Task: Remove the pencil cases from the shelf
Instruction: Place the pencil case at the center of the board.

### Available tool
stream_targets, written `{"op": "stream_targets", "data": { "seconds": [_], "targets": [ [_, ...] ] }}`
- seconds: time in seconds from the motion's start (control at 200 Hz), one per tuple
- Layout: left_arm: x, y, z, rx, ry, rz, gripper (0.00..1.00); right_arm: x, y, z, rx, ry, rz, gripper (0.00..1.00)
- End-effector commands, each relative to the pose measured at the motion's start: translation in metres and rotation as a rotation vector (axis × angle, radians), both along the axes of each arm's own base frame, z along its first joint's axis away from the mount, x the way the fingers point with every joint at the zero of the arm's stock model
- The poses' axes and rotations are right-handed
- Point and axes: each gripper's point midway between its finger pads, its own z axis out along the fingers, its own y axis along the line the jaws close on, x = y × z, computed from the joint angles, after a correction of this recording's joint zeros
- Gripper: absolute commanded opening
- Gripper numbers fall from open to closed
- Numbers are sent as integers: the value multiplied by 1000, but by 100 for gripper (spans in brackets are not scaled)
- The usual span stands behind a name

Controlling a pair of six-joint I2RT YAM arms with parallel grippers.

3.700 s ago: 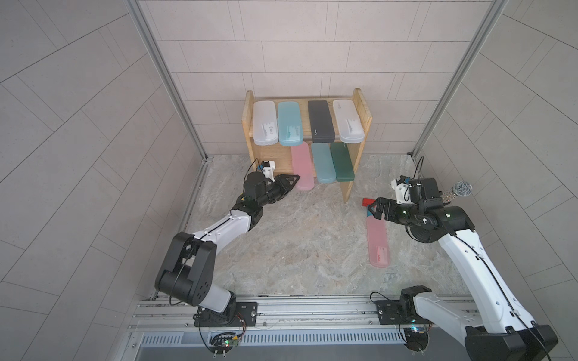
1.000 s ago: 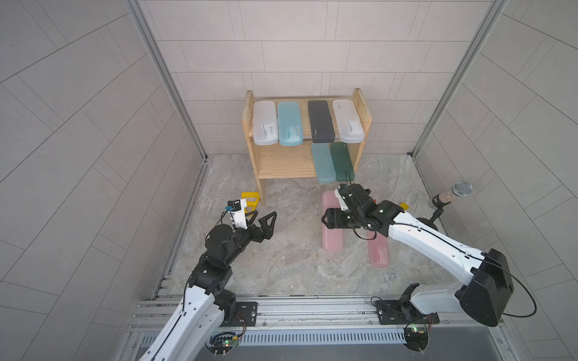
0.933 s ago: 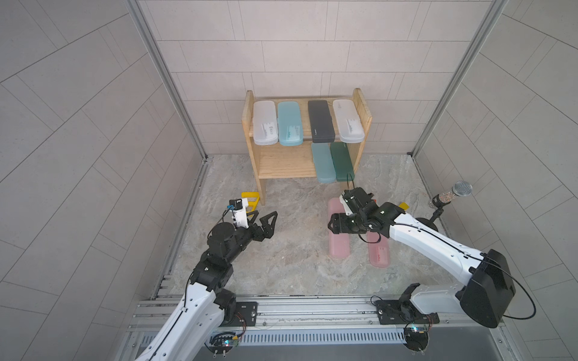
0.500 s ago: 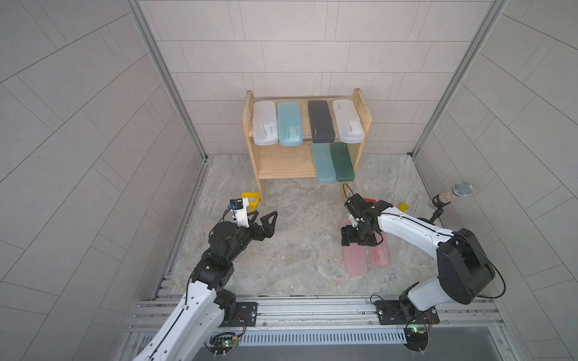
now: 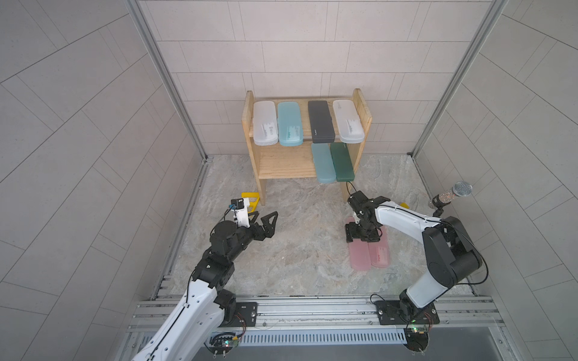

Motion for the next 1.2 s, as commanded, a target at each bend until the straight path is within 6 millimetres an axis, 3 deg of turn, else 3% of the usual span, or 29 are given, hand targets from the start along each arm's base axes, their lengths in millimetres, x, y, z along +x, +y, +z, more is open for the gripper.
{"op": "stream_targets", "data": {
  "seconds": [0.0, 0.62, 0.77, 0.996, 1.086, 1.196],
  "targets": [
    [1, -1, 20, 6, -62, -11, 100, 7, -4, 0, -28, -20, 4, 68],
    [3, 1, 21, -6, -56, 5, 100, 2, -25, 0, -72, -26, -2, 78],
    [7, 1, 18, -9, -23, 15, 100, 4, -27, 4, -75, -38, 11, 85],
    [22, -6, 11, -9, 53, 16, 100, 20, -15, 32, -7, -141, 25, 100],
    [31, -12, 6, -19, 94, 3, 100, 27, -14, 48, 6, -190, 24, 100],
    [41, -23, 16, -85, 107, -25, 100, 34, -13, 74, 23, -277, 23, 100]
  ]
}}
